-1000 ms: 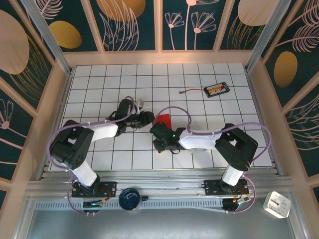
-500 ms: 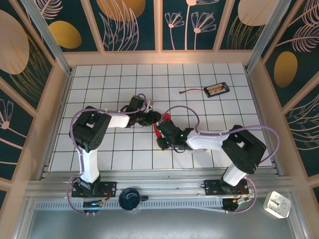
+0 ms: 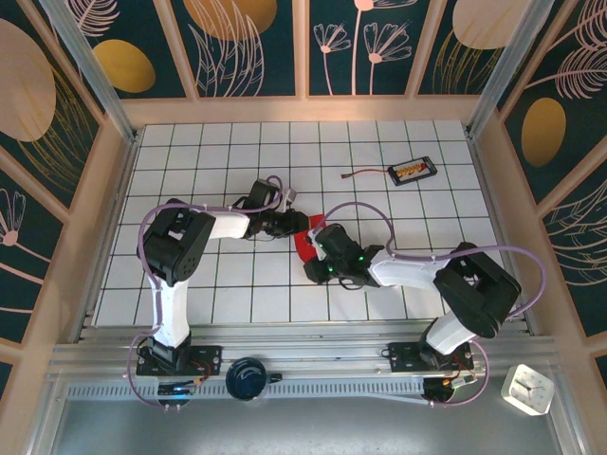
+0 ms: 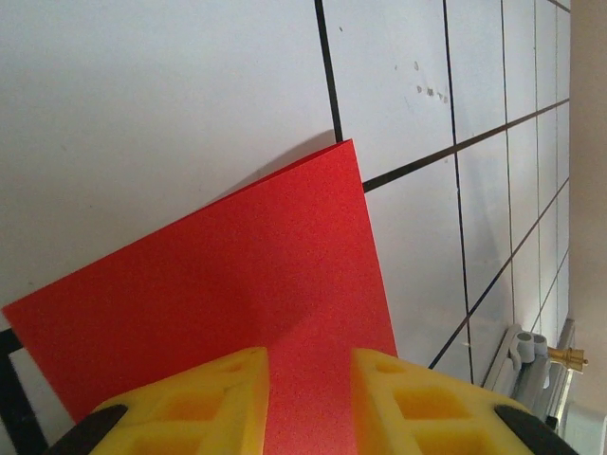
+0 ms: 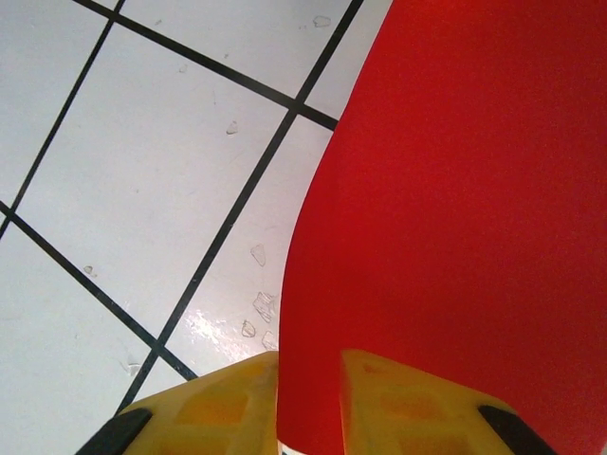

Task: Fold a paper plane with a square sheet of paper (pick it up from the middle)
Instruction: Turn over the paper at the center of the table, then third fold the triangle at the center of the table.

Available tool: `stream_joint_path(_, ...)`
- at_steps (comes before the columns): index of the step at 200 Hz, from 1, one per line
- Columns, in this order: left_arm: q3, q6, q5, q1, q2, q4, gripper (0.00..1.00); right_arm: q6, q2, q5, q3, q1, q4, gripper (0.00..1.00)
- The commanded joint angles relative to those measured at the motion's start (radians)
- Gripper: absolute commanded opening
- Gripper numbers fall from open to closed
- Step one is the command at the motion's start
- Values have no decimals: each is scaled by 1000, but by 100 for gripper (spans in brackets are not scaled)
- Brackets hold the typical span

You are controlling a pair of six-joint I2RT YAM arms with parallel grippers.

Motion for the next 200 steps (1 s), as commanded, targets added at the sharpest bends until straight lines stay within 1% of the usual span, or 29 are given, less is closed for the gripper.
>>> stream_joint_path(1, 5, 36, -15, -3, 51, -65, 28, -28, -25, -39, -17, -15, 51, 21)
stream_joint_path(9, 8, 43, -14, -3, 55, -74, 28, -29, -24, -44, -19, -21, 59, 18)
stream_joint_path(24, 16, 57, -6, -4, 61, -87, 28, -26, -18, -66, -17, -34, 72, 8)
stream_joint_path(42, 20, 74, 5, -5, 67, -99, 27, -17, -15, -99, -9, -47, 81, 2)
stream_joint_path(51, 22, 81, 7, -7, 66, -100, 28, -9, -17, -119, -7, -53, 85, 0)
stream_joint_path(75, 36, 102, 17, -17, 72, -117, 28, 22, -25, -181, -10, -69, 97, 0)
stream_joint_path(96, 36, 107, 18, -25, 75, -117, 29, 43, -21, -209, -17, -93, 100, 0)
stream_joint_path(158, 36, 122, -6, -26, 75, -136, 30, 28, 23, -249, 12, -173, 50, 0)
stream_joint_path(200, 34, 125, -14, -26, 69, -142, 30, 8, 69, -255, 52, -218, 2, 0)
